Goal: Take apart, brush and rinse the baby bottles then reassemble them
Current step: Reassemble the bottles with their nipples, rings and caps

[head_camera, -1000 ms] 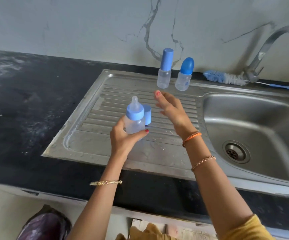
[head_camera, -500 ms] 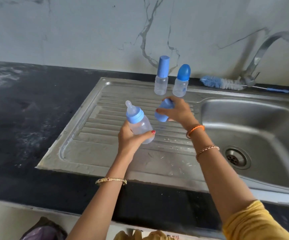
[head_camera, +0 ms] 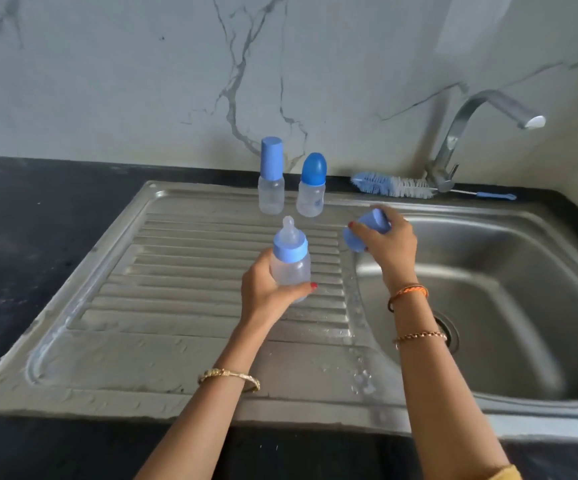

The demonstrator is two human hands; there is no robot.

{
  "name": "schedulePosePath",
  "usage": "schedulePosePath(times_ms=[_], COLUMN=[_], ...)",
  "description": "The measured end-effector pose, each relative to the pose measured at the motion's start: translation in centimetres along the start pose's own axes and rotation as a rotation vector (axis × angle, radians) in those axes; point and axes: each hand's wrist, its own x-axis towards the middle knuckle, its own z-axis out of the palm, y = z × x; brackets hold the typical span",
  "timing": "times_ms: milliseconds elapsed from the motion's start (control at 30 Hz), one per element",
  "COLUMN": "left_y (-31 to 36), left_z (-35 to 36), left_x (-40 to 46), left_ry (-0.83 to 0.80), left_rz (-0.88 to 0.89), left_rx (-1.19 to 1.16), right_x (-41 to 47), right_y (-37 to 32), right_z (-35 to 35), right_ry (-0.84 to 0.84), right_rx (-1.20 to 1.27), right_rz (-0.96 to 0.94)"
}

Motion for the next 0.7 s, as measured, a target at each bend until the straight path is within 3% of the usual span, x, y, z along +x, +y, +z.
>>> schedulePosePath(times_ms=[133, 200, 400, 567, 700], left_y=[-0.6, -0.7, -0.7, -0.1, -0.1], left_z=[1.4, 1.8, 2.5, 2.8, 2.5], left_x=[0.1, 0.1, 0.0, 0.3, 0.8], left_ry=[0.108, 0.166, 0.253, 0.211, 0.186], left_rz=[0.249, 0.335, 0.312, 0.376, 0.426], left_rx=[0.139, 0.173, 0.146, 0.252, 0.323], right_x=[-0.6, -1.2, -2.0, -2.7, -2.8], right_y=[-2.0, -2.8, -1.6, -0.7, 0.1], right_z=[-0.7, -1.0, -0.3, 0.4, 1.1], right_ry=[-0.123, -0.154, -0.11, -0.197, -0.25], right_rx=[0.577, 0.726, 0.745, 0.705, 0.791], right_rz=[0.004, -0.034, -0.124, -0.162, -0.058])
